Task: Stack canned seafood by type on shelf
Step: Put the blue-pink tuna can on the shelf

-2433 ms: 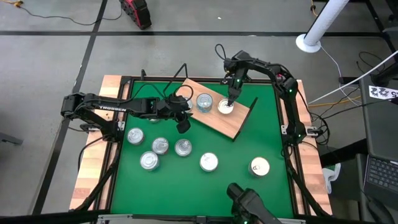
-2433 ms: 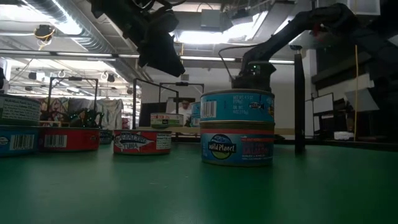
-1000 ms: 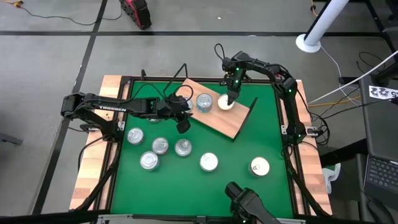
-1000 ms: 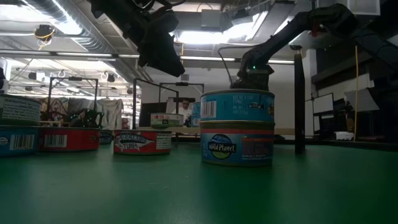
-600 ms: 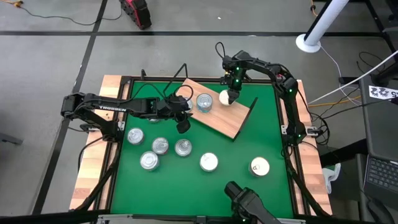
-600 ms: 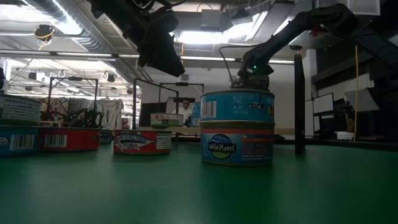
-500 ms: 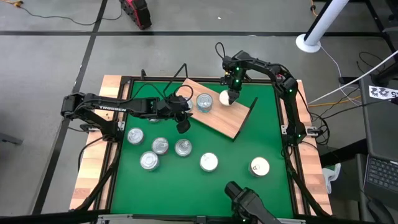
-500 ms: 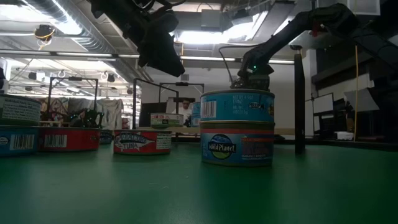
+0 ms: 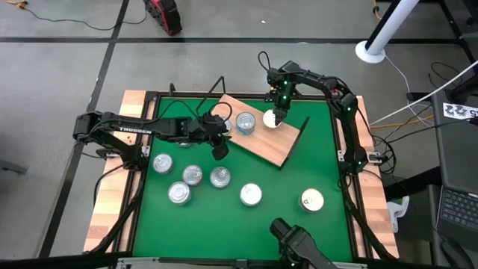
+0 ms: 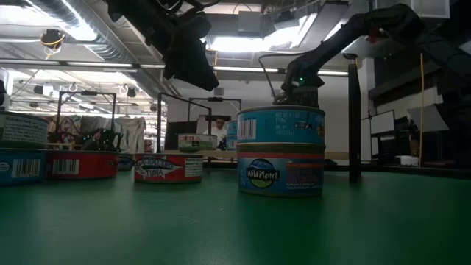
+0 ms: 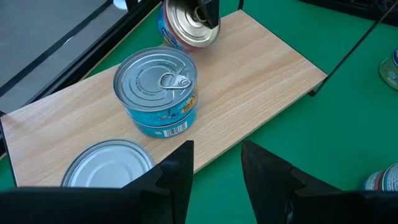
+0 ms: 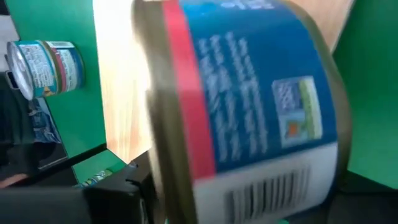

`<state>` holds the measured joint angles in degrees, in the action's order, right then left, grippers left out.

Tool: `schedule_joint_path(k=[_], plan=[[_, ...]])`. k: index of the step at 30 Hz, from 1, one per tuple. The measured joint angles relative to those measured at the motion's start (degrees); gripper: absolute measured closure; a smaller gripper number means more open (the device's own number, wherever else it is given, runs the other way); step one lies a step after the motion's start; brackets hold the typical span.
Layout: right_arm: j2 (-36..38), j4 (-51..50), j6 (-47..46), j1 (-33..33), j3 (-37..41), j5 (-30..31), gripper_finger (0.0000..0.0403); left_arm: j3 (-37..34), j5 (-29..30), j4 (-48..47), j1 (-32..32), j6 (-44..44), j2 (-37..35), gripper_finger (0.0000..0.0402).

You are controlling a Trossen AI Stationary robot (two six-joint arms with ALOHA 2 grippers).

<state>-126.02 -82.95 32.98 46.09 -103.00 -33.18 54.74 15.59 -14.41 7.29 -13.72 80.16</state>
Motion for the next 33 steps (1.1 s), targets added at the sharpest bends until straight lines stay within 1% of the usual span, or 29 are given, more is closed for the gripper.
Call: schedule_joint_path(k=[7, 12, 22, 24, 30, 33], plan=[[0.1, 0.7, -1.7, 0.0, 0.0, 2.7, 0.0168, 0.0, 0.0, 0.0, 0.0, -0.5, 0.0, 0.0273], [0.1, 0.9, -1.7, 0.0, 0.0, 2.6, 0.0169, 0.0, 0.0, 0.0, 0.0, -0.5, 0.0, 0.0273], [0.1, 0.0, 0.5, 0.0, 0.0, -3.2, 0.0170, 0.0, 0.0, 0.0, 0.0, -0.5, 0.0, 0.0273], [0.1, -0.1, 0.6, 0.0, 0.0, -3.4, 0.0177, 0.0, 0.0, 0.0, 0.0, -0.6, 0.0, 0.0273], [0.1, -1.0, 0.7, 0.0, 0.0, -3.4, 0.0217, 0.0, 0.0, 0.0, 0.0, -1.3, 0.0, 0.0273], [0.1, -1.1, 0.7, 0.0, 0.0, -3.4, 0.0217, 0.0, 0.0, 0.0, 0.0, -2.2, 0.0, 0.0273]])
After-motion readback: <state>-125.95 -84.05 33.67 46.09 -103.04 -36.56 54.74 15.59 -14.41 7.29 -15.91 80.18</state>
